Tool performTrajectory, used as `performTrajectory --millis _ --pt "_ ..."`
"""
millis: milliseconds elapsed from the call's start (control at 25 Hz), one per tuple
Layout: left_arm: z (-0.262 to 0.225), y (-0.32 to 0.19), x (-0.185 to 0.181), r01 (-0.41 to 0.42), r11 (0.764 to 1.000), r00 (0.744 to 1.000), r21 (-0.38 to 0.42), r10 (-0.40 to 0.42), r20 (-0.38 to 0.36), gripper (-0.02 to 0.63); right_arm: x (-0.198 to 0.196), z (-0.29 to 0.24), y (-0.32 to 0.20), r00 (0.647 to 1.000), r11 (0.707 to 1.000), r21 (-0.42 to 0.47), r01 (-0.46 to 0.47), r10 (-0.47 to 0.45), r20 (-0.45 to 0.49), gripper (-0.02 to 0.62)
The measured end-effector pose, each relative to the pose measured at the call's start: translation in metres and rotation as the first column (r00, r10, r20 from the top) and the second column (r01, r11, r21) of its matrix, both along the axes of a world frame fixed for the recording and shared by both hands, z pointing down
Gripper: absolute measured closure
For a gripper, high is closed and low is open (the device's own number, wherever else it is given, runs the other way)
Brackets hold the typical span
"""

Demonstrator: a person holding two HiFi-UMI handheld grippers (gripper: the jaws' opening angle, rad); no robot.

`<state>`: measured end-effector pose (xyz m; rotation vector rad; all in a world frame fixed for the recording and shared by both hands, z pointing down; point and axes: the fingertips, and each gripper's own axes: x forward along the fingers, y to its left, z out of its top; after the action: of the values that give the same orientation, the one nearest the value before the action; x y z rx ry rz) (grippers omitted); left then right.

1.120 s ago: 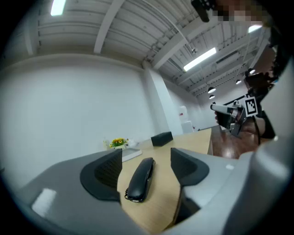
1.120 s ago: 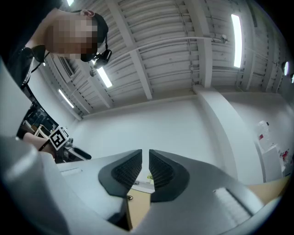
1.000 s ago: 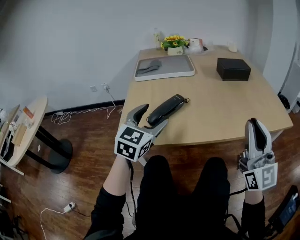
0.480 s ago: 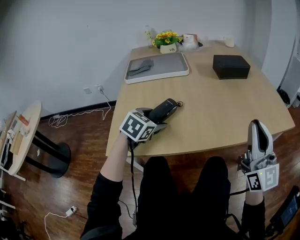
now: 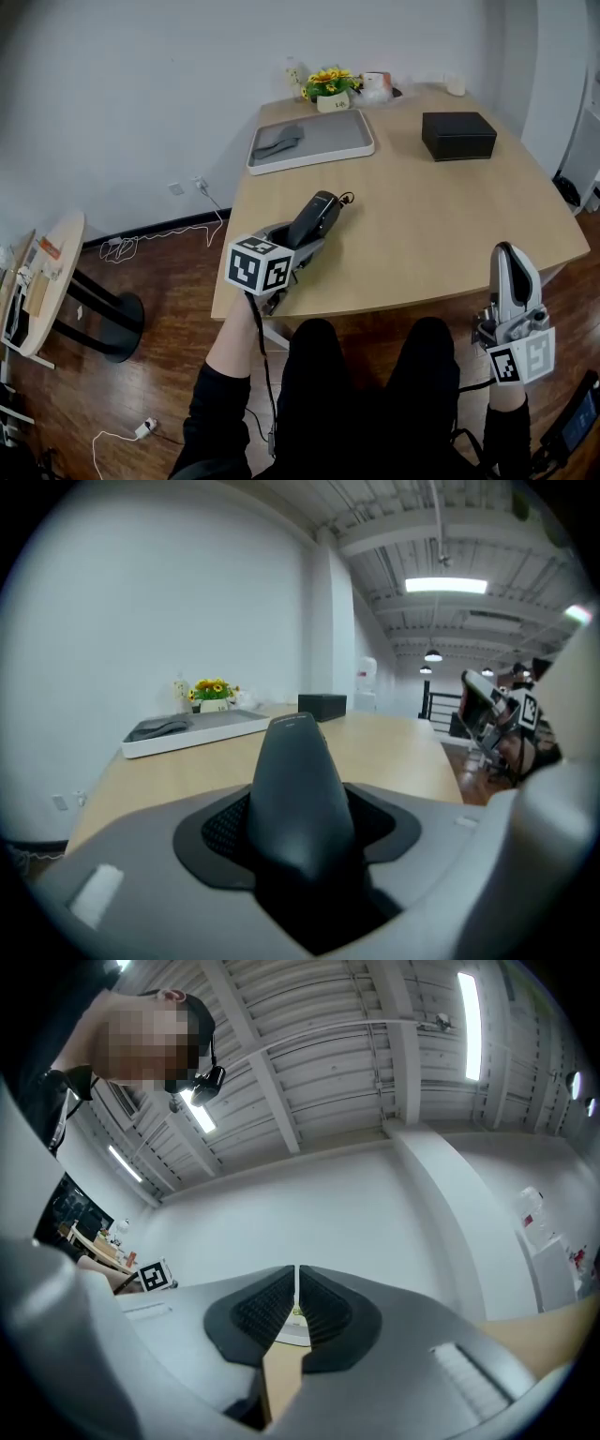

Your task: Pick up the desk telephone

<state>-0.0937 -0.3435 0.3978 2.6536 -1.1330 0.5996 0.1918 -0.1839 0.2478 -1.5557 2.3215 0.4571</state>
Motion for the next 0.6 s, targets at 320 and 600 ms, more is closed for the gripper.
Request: performTrajectory --millis 320,600 --pt "-0.077 0.046 -0.017 0.186 0.899 0.982 0.397 -0.164 -0.091 0.342 0.003 0.001 -0.001 1.000 1.000 0.002 0.000 0.000 -0.006 0.580" --pt "-0.140 0.083 -0.037 0.279 0.742 0.958 0.610 -0.258 -0.124 0.342 0.005 -0.007 0.002 1.000 1.000 0.012 -0.023 0.023 -0.001 0.581"
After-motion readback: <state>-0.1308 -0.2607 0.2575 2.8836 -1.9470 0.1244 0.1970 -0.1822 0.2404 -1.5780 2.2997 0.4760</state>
